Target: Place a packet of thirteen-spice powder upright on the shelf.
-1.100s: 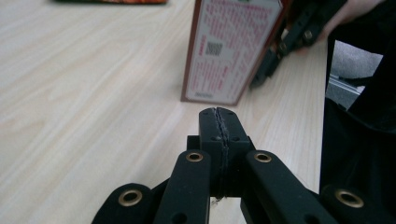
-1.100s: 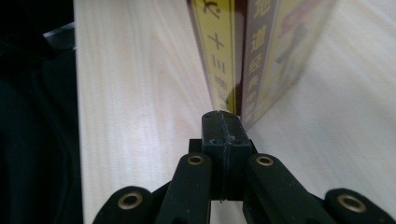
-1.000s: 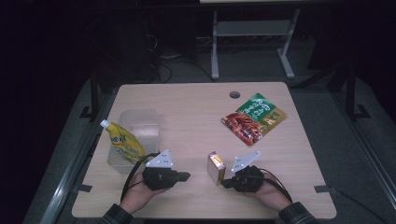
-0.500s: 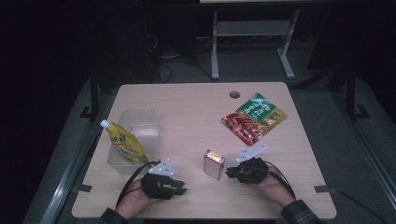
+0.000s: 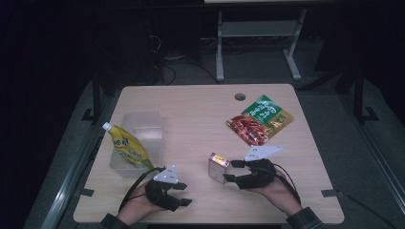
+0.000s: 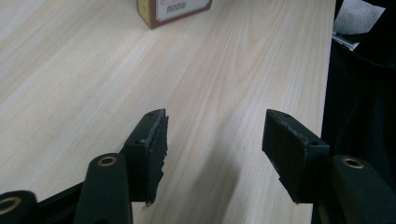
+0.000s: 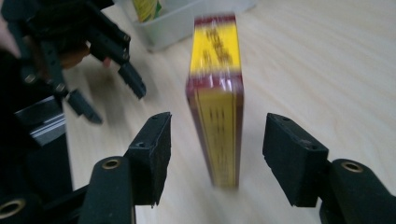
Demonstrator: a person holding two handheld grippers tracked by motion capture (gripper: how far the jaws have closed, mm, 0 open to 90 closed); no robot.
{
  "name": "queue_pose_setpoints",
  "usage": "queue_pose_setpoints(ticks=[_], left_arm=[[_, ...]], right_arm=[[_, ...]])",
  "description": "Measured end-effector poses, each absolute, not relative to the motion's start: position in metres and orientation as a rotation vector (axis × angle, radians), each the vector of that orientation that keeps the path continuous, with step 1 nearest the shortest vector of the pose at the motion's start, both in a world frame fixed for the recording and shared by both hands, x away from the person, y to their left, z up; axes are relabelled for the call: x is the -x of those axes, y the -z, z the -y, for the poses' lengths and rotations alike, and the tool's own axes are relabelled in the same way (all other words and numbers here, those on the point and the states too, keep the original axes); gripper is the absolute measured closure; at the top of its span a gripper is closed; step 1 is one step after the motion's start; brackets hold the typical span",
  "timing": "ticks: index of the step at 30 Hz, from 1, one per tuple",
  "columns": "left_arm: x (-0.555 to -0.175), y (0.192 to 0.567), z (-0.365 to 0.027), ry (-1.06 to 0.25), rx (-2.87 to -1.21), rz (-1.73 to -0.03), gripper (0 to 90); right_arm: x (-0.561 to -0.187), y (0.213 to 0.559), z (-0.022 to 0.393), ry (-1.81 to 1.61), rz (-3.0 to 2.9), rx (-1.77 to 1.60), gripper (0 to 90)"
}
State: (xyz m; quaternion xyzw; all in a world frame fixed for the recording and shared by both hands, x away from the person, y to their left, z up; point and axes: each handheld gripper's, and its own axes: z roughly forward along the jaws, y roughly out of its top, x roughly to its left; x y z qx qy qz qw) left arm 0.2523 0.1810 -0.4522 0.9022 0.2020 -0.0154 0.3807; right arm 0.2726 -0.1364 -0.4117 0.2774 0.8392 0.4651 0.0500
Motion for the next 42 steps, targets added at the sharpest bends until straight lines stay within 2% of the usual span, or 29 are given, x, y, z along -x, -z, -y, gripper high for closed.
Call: queue_pose_setpoints(ticks=[4, 15, 31, 42], left_arm=[[-0.251, 0.452, -0.18, 0.034, -2.29, -0.517, 39.3], [-0.25, 0.452, -0.179, 0.048, -2.29, -0.494, 39.7], [-0.25, 0.452, -0.175, 0.046, -2.308, -0.448, 40.0], [-0.249, 0.453, -0.174, 0.06, -2.305, -0.44, 40.0]], right_arm=[[-0.281, 0.412, 0.118, -1.392, -2.546, -0.833, 42.4], [-0.286, 0.415, 0.109, -1.368, -2.539, -0.776, 66.1], [-0.31, 0.397, 0.109, -1.429, -2.554, -0.643, 66.7], [-0.337, 0.383, 0.085, -1.451, -2.575, -0.553, 66.7]])
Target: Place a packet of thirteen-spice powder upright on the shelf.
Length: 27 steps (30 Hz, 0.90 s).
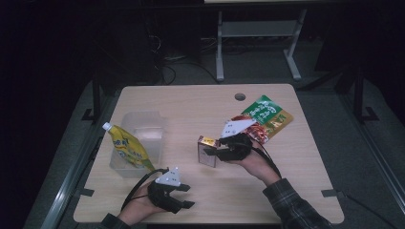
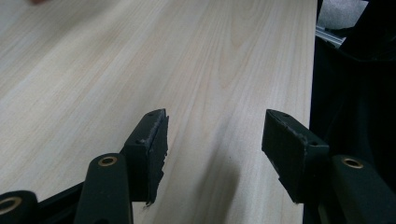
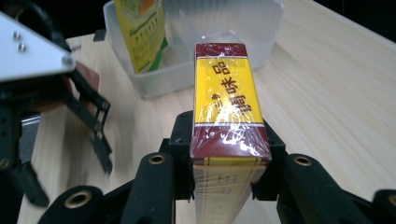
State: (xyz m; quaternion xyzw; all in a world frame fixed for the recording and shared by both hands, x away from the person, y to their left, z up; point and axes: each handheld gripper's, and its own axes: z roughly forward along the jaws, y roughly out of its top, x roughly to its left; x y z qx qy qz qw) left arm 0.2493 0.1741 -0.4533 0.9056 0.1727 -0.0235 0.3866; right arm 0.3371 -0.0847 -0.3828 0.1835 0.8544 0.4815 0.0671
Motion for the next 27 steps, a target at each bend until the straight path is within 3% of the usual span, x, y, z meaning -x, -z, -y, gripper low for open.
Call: queue_pose_setpoints(ticks=[27], left_arm=[[-0.247, 0.453, -0.175, 0.074, -2.323, -0.423, 39.6]], right_arm=[[-0.402, 0.349, -0.032, -1.537, -2.654, -0.23, 66.6]])
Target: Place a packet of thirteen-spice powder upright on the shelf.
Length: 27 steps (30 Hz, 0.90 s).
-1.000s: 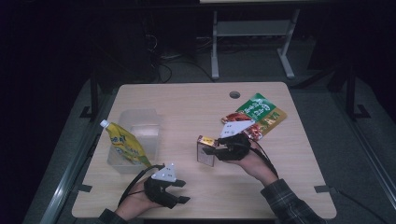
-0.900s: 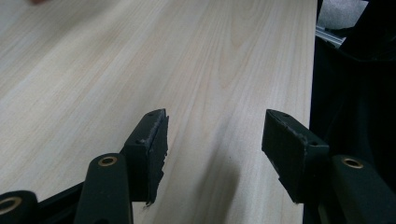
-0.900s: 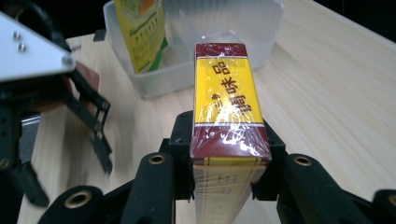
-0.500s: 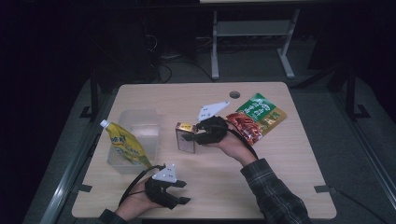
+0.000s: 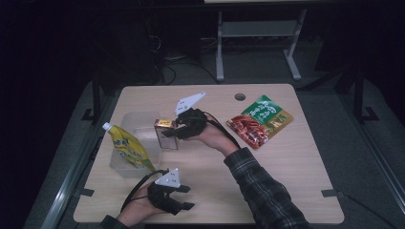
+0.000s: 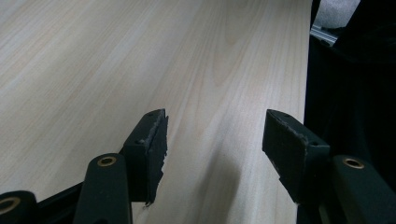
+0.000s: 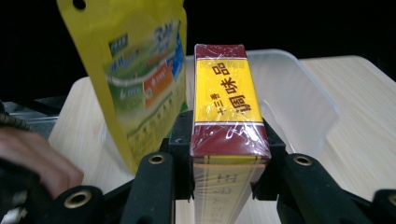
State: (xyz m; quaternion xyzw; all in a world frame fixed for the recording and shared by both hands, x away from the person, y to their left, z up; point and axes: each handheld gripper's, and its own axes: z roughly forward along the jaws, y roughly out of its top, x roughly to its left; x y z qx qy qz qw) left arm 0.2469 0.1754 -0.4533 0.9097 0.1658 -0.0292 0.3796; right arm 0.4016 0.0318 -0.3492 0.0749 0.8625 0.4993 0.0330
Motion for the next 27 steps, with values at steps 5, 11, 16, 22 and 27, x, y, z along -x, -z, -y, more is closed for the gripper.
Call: queue_pose_setpoints(ticks=[5, 11, 16, 22, 27], left_arm=[[-0.247, 0.453, -0.175, 0.071, -2.326, -0.408, 39.6], [-0.246, 0.452, -0.175, 0.076, -2.316, -0.413, 39.6], [-0.246, 0.453, -0.174, 0.074, -2.315, -0.395, 39.7], [-0.245, 0.453, -0.173, 0.082, -2.312, -0.403, 39.6], [-0.245, 0.453, -0.173, 0.086, -2.311, -0.406, 39.7]], right_arm=[[-0.407, 0.344, -0.053, -1.562, -2.656, -0.178, 66.6], [-0.414, 0.344, -0.075, -1.584, -2.665, -0.13, 66.6], [-0.419, 0.347, -0.087, -1.623, -2.666, -0.116, 66.6], [-0.424, 0.354, -0.104, -1.582, -2.694, -0.092, 66.6], [-0.428, 0.358, -0.112, -1.571, -2.708, -0.076, 66.5]])
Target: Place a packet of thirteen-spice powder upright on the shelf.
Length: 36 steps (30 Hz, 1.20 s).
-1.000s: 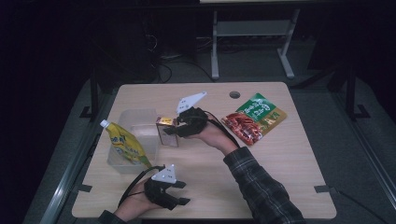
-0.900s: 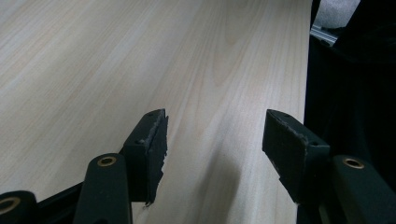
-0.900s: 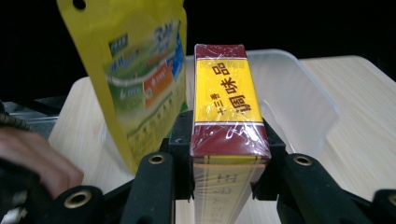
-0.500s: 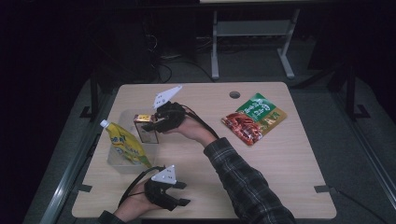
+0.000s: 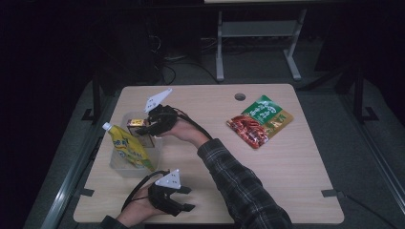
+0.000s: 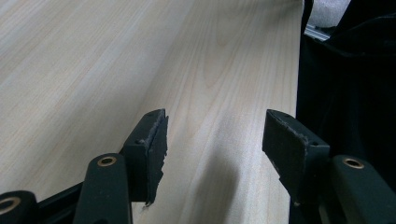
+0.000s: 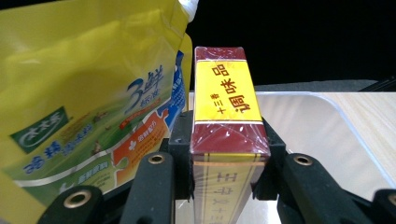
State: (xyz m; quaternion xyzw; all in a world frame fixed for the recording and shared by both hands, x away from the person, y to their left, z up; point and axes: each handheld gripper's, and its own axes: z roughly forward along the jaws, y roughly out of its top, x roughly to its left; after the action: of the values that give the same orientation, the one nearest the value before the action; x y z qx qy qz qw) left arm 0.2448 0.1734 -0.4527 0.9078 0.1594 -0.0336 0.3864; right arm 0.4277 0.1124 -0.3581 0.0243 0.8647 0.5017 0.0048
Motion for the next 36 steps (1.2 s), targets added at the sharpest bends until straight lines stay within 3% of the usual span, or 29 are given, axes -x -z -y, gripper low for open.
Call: queue_pose_setpoints(ticks=[20, 23, 36], left_arm=[[-0.244, 0.453, -0.172, 0.095, -2.312, -0.405, 39.7], [-0.244, 0.453, -0.173, 0.098, -2.315, -0.405, 39.6], [-0.245, 0.455, -0.174, 0.099, -2.32, -0.417, 39.6]], right_arm=[[-0.43, 0.389, -0.131, -1.516, -2.772, -0.074, 65.1], [-0.428, 0.392, -0.13, -1.54, -2.768, -0.099, 57.9], [-0.427, 0.365, -0.075, -1.585, -2.68, -0.224, 48.1]])
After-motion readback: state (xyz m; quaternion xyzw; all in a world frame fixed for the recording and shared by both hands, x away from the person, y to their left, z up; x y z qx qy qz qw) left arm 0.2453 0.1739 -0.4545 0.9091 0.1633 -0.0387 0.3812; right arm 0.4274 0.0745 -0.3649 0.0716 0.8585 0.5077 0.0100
